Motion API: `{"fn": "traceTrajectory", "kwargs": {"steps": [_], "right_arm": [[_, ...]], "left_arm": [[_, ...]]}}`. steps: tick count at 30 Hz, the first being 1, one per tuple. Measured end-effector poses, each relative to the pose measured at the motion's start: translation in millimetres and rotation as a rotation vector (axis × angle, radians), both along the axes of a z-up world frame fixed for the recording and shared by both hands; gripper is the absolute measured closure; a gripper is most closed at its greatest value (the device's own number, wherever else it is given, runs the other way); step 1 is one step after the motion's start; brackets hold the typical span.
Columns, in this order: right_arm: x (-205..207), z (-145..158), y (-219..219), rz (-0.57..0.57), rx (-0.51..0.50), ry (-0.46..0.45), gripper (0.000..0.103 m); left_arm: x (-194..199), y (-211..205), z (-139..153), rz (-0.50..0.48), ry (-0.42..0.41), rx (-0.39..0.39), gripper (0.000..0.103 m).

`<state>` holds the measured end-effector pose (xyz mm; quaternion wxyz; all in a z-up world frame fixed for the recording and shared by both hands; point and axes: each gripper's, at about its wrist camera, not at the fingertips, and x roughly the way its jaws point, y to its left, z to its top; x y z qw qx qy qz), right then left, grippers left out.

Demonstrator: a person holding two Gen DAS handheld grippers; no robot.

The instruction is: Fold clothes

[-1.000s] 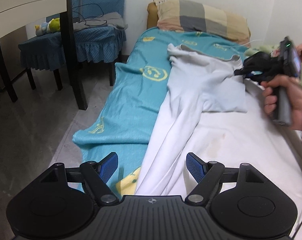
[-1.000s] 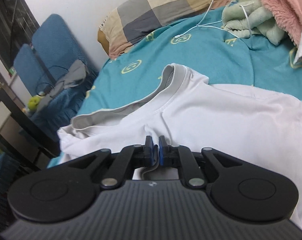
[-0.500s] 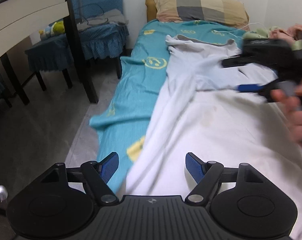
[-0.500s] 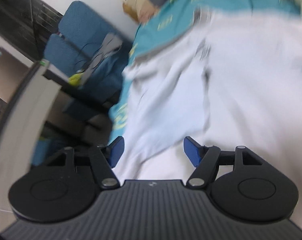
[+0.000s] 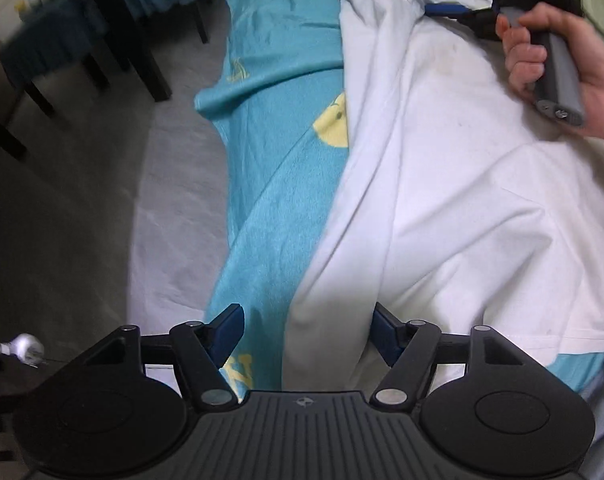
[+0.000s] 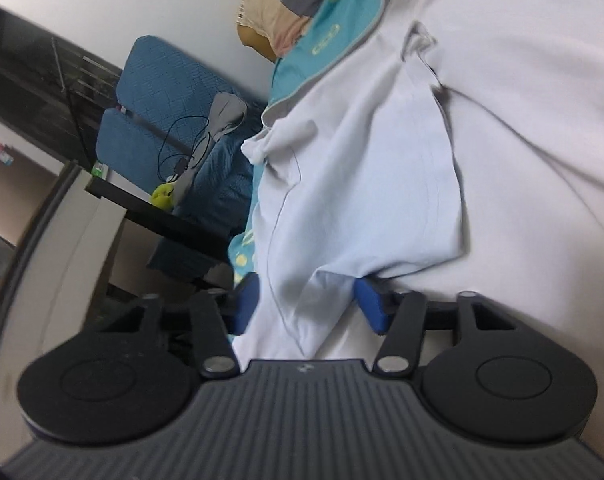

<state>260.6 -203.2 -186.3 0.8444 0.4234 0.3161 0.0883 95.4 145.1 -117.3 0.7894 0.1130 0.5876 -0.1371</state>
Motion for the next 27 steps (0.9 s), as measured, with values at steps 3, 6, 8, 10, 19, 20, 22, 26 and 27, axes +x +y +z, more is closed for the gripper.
{"fn": "traceTrajectory", "kwargs": {"steps": [3, 6, 8, 10, 19, 20, 22, 26, 27], "right_arm": [[6.2, -3.5, -6.9, -0.026, 0.003, 0.001, 0.091], [7.8, 1.4, -15.5, -0.045, -0.002, -0.018, 0.098], [7.5, 8.6, -22.8, -0.061, -0.009, -0.037, 0.099], [5.8, 17.3, -32.4, -0.075, 0.002, -0.060, 0.100], [4.3, 21.3, -64.7, -0.117, 0.079, -0.029, 0.100], [6.2, 17.7, -64.1, -0.100, 0.093, 0.001, 0.100], [8.8, 6.9, -62.1, -0.057, 0.161, 0.071, 0.097], [10.3, 4.7, -49.9, -0.056, 0.152, 0.100, 0.080], [10.6, 4.8, -46.6, -0.058, 0.145, 0.104, 0.064]], "left_arm": [[2.6, 16.3, -0.8, 0.036, 0.053, -0.095, 0.046], [-1.2, 21.9, 0.8, 0.041, 0.089, -0.151, 0.057], [-7.1, 19.6, 3.1, 0.005, 0.094, -0.152, 0.056], [-11.0, 23.1, 2.4, 0.007, 0.102, -0.147, 0.046], [-18.9, 42.1, -2.4, 0.081, 0.190, -0.213, 0.054], [-20.3, 40.7, -0.6, 0.072, 0.189, -0.211, 0.058], [-23.5, 36.1, 2.9, 0.049, 0.182, -0.194, 0.073], [-28.4, 26.3, 9.0, 0.006, 0.168, -0.160, 0.095], [-26.3, 22.8, 8.9, 0.004, 0.164, -0.149, 0.098]]}}
